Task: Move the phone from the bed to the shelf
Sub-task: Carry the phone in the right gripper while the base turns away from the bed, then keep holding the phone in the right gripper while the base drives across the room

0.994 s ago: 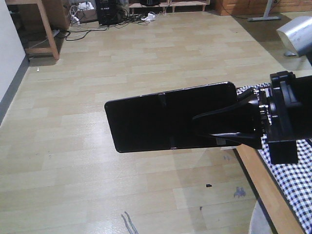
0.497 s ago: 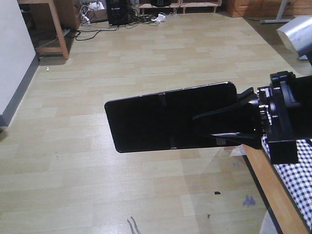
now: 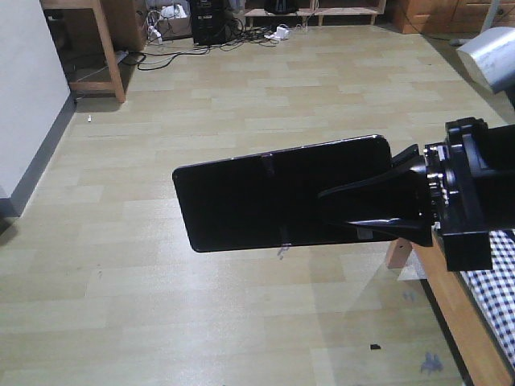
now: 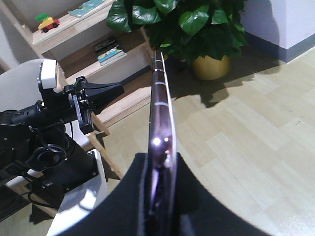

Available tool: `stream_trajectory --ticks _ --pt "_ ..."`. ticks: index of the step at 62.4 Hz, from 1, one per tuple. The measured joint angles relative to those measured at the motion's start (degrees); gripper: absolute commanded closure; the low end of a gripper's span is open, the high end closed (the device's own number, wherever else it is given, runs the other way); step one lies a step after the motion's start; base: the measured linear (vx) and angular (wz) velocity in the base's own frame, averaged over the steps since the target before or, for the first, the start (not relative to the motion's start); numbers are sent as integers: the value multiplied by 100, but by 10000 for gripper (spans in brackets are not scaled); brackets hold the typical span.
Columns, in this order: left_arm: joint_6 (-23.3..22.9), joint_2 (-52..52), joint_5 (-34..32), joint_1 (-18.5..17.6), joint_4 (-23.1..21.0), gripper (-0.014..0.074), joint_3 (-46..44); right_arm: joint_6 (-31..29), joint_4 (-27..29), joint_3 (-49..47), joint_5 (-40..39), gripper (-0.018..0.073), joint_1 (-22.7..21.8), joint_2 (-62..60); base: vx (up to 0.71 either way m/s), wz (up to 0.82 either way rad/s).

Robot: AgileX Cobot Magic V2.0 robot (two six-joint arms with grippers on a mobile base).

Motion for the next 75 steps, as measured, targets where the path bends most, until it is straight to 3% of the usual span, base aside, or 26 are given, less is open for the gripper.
stream_trajectory --ticks 75 --pt "0 0 0 0 0 596 0 0 0 0 0 564 0 0 32 3"
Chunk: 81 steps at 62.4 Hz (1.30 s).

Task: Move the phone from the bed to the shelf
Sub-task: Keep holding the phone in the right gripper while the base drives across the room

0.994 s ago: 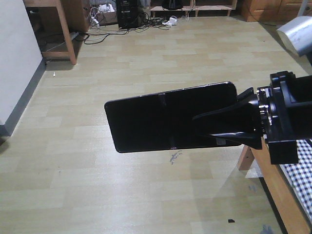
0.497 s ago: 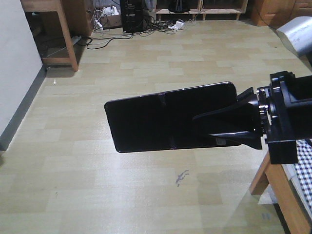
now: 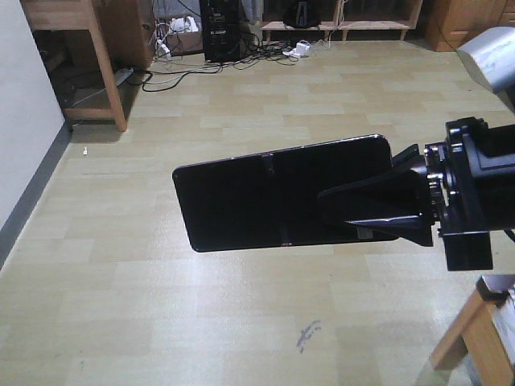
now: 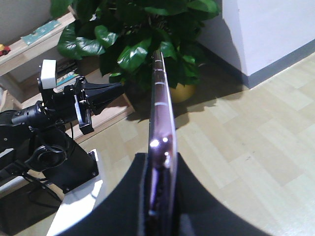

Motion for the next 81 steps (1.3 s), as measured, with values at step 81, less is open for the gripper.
stream_trajectory --ticks 81 --pt "0 0 0 0 0 596 0 0 0 0 0 564 0 0 35 1"
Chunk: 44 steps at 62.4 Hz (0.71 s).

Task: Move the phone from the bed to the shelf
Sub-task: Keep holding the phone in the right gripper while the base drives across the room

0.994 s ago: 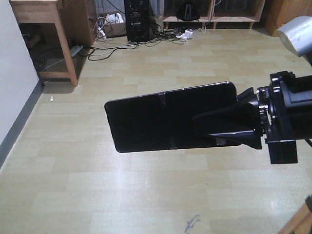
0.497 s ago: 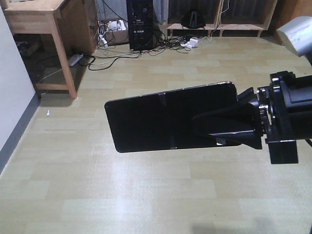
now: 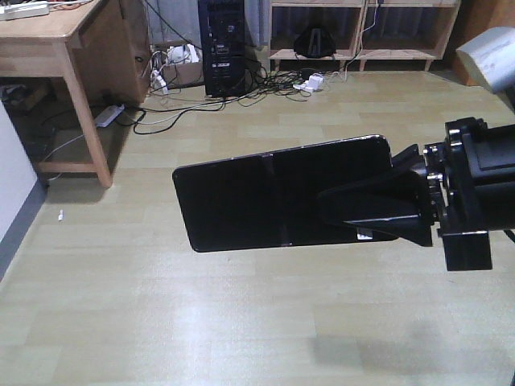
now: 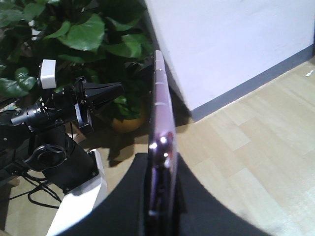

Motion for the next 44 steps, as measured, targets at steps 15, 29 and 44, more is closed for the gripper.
stream_trajectory --ticks 15,29,44 --pt "0 0 0 0 0 596 0 0 0 0 0 564 0 0 33 -7" --pt "0 0 0 0 0 596 0 0 0 0 0 564 0 0 33 -5" --pt "0 0 0 0 0 596 0 0 0 0 0 564 0 0 31 -5"
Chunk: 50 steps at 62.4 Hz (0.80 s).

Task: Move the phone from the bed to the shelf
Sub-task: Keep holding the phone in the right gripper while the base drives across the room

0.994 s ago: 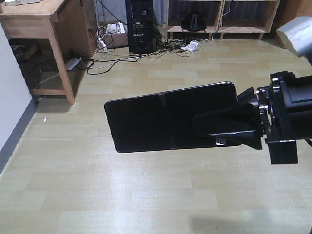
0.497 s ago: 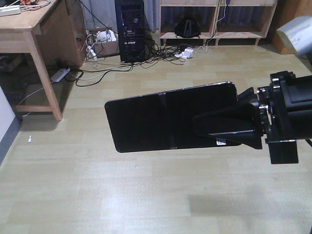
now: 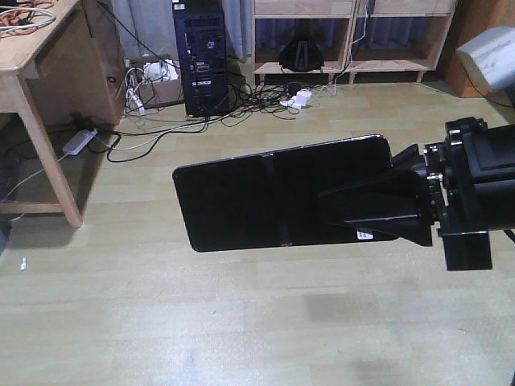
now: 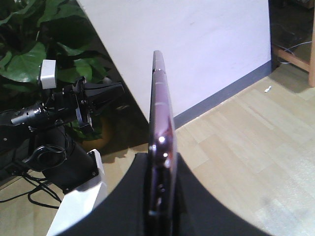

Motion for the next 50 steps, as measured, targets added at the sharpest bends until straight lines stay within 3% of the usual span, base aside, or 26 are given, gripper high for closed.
stream_trajectory --ticks 50 --pt "0 0 0 0 0 596 0 0 0 0 0 564 0 0 26 0"
